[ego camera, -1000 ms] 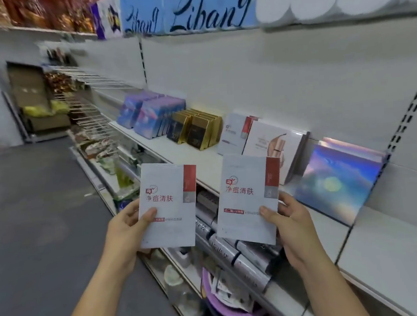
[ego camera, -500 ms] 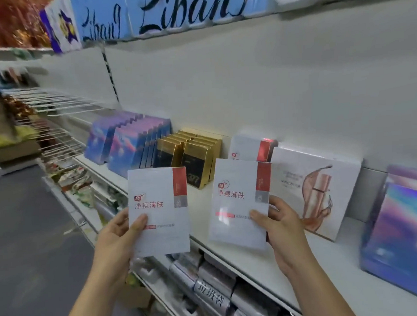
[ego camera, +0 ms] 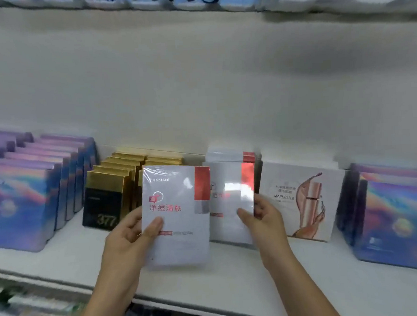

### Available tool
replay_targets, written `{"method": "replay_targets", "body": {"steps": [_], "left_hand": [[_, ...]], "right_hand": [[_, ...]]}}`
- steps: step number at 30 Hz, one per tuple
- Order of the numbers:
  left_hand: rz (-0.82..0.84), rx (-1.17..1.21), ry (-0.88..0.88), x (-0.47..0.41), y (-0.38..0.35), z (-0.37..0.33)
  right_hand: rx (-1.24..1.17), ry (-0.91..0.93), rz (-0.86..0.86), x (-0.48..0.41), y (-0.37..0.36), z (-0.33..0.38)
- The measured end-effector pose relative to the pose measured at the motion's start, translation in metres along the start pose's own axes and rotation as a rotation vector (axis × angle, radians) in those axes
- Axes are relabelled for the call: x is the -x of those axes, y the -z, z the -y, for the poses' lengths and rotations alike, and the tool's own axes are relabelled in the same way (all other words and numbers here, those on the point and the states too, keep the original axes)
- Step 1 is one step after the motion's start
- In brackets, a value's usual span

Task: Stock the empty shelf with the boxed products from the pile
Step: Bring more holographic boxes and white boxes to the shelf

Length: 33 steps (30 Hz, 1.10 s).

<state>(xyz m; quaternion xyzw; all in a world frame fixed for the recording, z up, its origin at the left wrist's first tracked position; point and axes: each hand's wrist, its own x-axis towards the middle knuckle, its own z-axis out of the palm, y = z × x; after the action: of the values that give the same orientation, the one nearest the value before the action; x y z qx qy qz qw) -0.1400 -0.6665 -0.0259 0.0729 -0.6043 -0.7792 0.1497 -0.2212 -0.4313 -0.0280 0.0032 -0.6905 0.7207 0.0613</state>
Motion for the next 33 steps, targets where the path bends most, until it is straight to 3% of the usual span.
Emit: {"method": "replay_targets", "body": {"steps": [5,16,33], "left_hand": [[0.093,-0.030,0.029,-0.017,0.003,-0.005],[0.113,-0.094,0.020,-0.018,0.002,-0.011],[0.176,-0.102,0.022,-0.007,0.001,-0.004]], "right_hand": [[0.147,0.055,-0.154,0.000,-0.030,-0.010],[0.470,0.206,-0.394,0.005,-0.041,-0.020],[0.745,0.351,-0.402,0.020,-0.032,-0.007]]}}
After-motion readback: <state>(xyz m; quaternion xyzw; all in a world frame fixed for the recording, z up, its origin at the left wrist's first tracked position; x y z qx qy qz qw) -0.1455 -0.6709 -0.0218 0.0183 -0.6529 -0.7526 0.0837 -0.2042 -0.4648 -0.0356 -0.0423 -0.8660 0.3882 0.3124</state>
